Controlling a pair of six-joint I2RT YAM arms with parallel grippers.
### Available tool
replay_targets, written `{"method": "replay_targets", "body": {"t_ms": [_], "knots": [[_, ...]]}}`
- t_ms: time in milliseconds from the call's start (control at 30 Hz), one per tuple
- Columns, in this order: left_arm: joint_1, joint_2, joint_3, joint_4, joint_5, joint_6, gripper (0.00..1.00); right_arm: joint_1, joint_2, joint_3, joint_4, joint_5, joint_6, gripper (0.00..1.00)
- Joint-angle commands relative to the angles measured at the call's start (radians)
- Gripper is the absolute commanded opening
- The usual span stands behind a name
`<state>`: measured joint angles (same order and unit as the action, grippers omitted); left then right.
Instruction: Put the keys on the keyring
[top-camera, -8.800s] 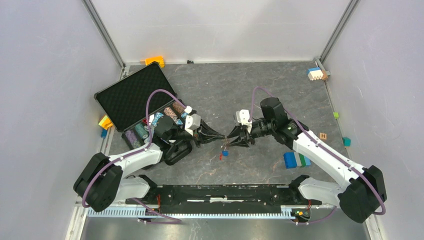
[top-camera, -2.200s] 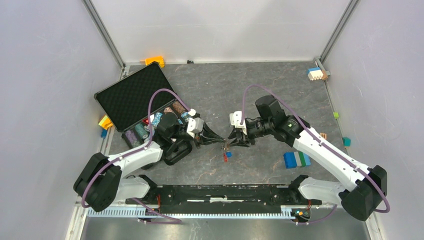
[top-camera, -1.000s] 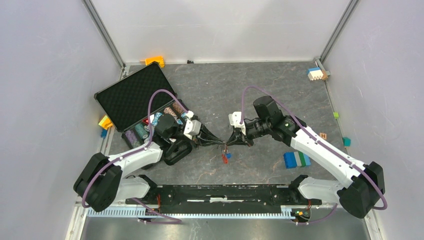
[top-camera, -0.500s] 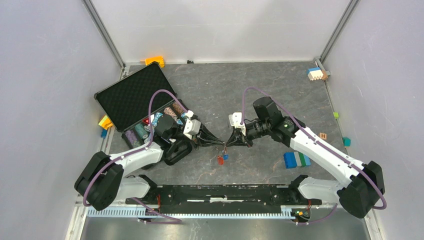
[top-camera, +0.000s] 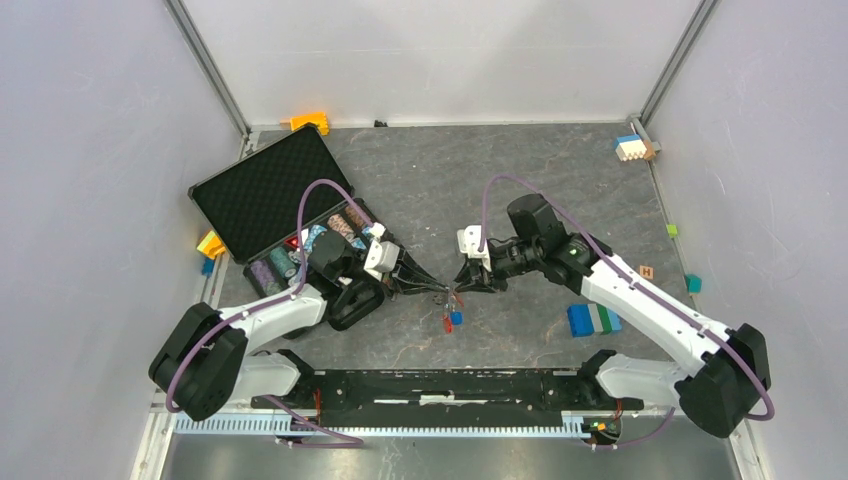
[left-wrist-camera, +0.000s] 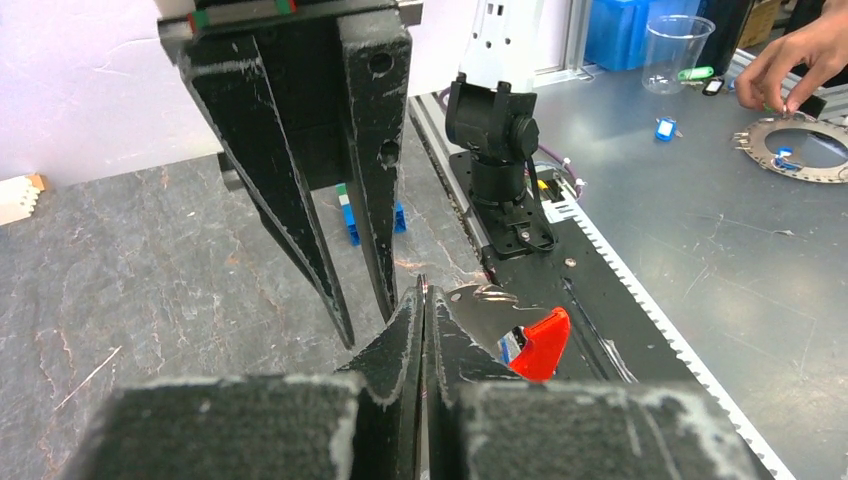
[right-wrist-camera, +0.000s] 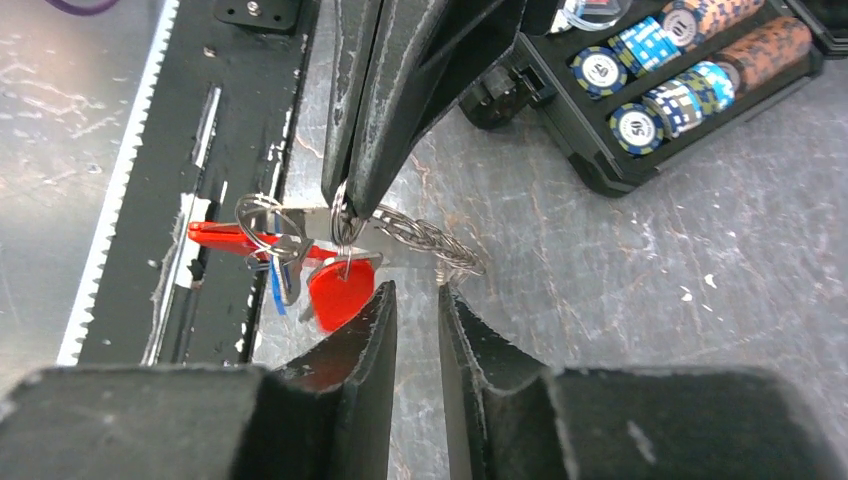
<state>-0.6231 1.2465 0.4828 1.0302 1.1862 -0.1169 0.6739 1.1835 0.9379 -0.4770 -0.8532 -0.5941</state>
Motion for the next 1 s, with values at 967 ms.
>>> {"method": "replay_targets", "body": {"t_ms": [967], "knots": [[0.011, -0.031, -0.010, 0.037, -0.017, -0.008, 0.02, -0.075, -0.208, -0.030, 0.043, 0.069, -0.073, 0.62]]}}
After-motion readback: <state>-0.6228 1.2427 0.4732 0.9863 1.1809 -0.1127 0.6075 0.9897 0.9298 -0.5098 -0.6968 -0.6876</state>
